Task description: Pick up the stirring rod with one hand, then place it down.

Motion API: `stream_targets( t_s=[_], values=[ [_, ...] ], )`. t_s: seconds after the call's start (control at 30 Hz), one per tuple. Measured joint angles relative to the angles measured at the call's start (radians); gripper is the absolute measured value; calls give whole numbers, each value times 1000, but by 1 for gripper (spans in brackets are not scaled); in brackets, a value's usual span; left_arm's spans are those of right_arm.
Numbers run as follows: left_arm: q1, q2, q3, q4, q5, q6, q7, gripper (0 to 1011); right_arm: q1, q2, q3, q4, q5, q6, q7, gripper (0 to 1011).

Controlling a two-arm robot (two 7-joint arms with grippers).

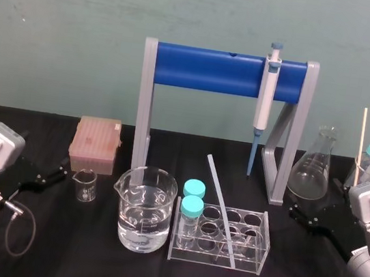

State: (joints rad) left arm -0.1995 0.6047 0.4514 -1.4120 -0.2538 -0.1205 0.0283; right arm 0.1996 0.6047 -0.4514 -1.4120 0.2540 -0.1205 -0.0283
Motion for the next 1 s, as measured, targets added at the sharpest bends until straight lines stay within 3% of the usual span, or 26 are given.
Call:
stream_targets(
  t_s=[1.0],
  values=[
    [0,0,0,0,0,0,0,1000,0,0,0,0,0,0,0,1003]
  ],
)
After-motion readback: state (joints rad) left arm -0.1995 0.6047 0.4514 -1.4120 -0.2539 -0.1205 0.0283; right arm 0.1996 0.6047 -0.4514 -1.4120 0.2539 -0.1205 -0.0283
